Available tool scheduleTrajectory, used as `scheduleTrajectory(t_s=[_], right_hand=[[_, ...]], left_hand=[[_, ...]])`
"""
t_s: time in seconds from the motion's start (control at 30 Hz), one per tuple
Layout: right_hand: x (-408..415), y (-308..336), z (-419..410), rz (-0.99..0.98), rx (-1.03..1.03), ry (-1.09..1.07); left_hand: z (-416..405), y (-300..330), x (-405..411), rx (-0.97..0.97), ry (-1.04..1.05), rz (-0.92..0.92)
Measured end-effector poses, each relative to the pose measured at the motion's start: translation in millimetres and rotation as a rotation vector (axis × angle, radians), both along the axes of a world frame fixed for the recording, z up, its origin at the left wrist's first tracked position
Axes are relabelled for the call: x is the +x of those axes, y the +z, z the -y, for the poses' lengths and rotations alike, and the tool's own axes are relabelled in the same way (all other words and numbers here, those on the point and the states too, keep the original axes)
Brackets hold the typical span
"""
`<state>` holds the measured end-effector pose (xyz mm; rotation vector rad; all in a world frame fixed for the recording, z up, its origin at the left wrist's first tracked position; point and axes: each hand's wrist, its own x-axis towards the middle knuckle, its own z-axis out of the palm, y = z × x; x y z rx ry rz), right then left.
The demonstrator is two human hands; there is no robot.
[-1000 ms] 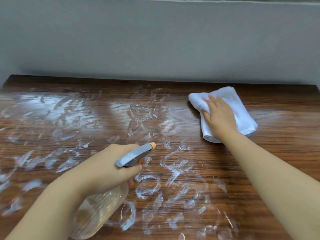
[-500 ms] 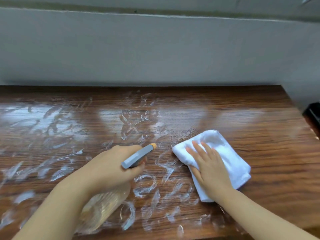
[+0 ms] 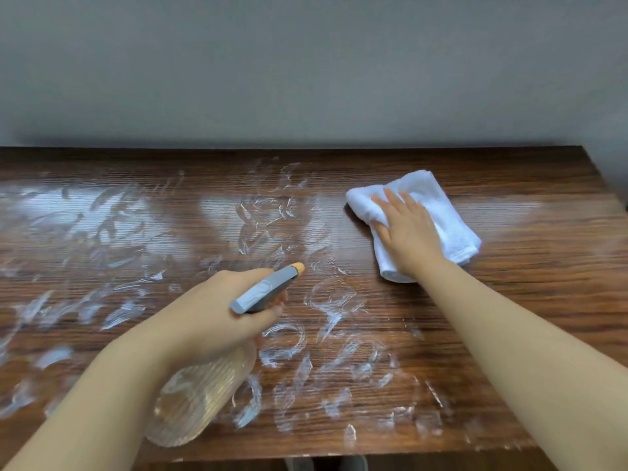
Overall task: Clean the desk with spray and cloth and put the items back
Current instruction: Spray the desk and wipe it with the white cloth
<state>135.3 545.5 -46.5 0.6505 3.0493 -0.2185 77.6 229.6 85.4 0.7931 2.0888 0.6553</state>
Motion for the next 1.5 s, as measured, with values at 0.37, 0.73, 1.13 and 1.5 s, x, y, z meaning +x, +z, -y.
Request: scheduleTrajectory(t_s=[0.37, 0.73, 1.13, 1.5], right_hand=[[153.1, -4.3, 77.7, -0.048, -0.001, 0.137], [58.2, -2.0, 81.7, 0.065, -0.033, 0.220], [46.2, 6.6, 13.0, -0.052, 0.042, -0.134], [183.4, -2.9, 78.9, -0.054, -0.019, -0.044]], left_hand=[[8.9, 15.0, 39.5, 0.045, 0.144, 0.010], [24.9, 7.4, 41.8, 0.013, 0.165, 0.065], [25.6, -3.9, 45.3, -0.124, -0.075, -0.024], [41.4, -7.5, 64.8, -0.165, -0.200, -0.100]])
